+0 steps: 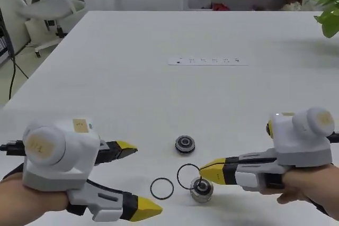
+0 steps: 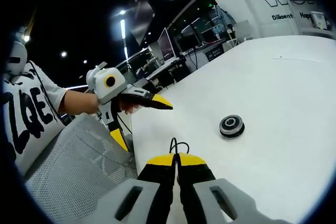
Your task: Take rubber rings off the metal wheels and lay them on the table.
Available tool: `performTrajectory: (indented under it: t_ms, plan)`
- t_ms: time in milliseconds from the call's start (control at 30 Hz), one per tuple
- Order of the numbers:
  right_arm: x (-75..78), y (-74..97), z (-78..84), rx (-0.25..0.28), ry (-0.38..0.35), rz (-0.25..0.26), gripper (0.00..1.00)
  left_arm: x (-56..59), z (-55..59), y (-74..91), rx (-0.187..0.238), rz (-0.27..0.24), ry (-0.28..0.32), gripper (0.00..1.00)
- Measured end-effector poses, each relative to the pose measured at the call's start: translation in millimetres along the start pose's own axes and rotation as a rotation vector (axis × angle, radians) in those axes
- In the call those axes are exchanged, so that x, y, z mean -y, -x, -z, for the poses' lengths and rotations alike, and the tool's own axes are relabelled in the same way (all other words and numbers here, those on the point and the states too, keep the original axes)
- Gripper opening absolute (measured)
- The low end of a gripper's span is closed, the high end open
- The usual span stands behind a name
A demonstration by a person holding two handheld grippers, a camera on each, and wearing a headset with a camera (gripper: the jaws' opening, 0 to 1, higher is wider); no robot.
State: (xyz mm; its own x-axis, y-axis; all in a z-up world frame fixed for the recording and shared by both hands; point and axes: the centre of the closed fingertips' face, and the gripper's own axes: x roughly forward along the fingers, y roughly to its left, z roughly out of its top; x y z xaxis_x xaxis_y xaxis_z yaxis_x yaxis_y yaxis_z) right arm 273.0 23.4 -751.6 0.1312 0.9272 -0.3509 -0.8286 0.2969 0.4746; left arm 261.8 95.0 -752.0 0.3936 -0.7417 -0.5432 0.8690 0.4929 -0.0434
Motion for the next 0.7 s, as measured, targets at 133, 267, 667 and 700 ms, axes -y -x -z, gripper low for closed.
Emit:
performTrajectory:
  t_ms: [133,267,667,700]
  plan:
    - [-1.5,-2.7,-3.3,0.001,0.004,-0.006,0.00,-3.0,0.4,3.1,0.005,-0.013,0.007,0.78]
    - [-2.6,-6.1,-6.7,0.002,0.005,-0.013,0.00,-5.3,1.2,5.7,0.009,-0.023,0.010,0.80]
    - [0.4,-20.2,-6.7,-0.029,0.018,-0.028,0.00,-9.9,6.2,13.5,0.013,-0.048,0.025,0.82]
    - [1.0,-20.8,-6.9,-0.030,0.019,-0.029,0.00,-10.2,6.6,14.2,0.013,-0.051,0.025,0.82]
